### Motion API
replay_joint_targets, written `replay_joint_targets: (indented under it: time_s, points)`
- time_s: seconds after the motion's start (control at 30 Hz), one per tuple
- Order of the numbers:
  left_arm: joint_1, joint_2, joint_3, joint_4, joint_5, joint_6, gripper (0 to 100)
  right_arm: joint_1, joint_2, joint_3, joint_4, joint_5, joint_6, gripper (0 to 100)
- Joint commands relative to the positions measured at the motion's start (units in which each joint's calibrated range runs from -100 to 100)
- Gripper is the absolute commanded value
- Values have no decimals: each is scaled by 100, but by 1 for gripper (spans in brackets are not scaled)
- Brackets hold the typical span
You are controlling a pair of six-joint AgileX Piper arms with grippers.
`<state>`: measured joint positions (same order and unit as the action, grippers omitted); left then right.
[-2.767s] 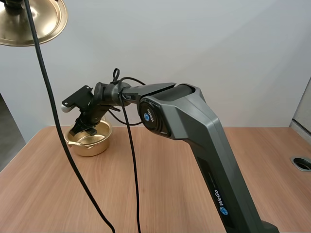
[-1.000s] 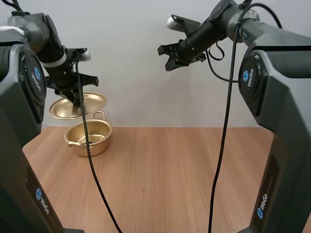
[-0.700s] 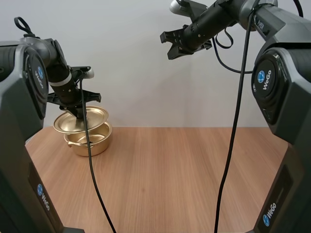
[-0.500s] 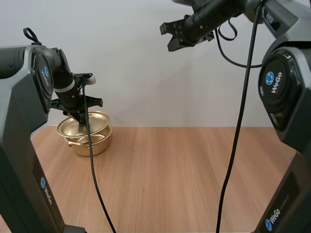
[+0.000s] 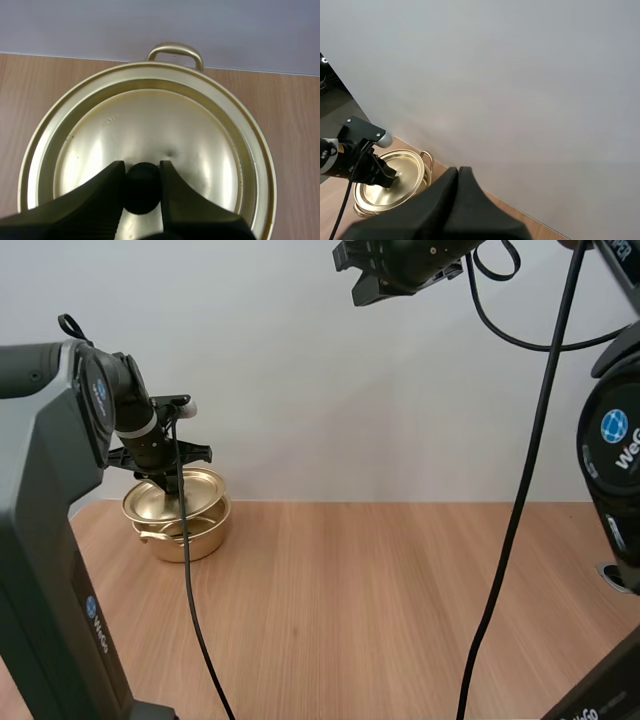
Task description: Open the pot, put the car inside, and close it
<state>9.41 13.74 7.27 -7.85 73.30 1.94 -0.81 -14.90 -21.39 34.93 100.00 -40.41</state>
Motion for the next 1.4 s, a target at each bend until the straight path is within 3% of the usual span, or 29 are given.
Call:
replay_joint_targets:
  time_s: [0.0, 0.97, 1.07, 1.3, 1.37]
  points:
    - [-3, 58, -2, -5, -36, 10, 0, 3, -41, 2, -8, 0, 8, 0]
    - [-3, 475, -2, -5, -384, 211, 0, 3, -332, 2, -178, 0, 246, 0]
    - [-3, 475, -2, -5, -384, 188, 16, 3, -332, 2, -178, 0, 246, 0]
    - [-98, 475, -2, -5, -388, 482, 96, 3, -332, 2, -178, 0, 246, 0]
    - [-152, 439, -2, 7, -368, 523, 100, 3, -332, 2, -181, 0, 246, 0]
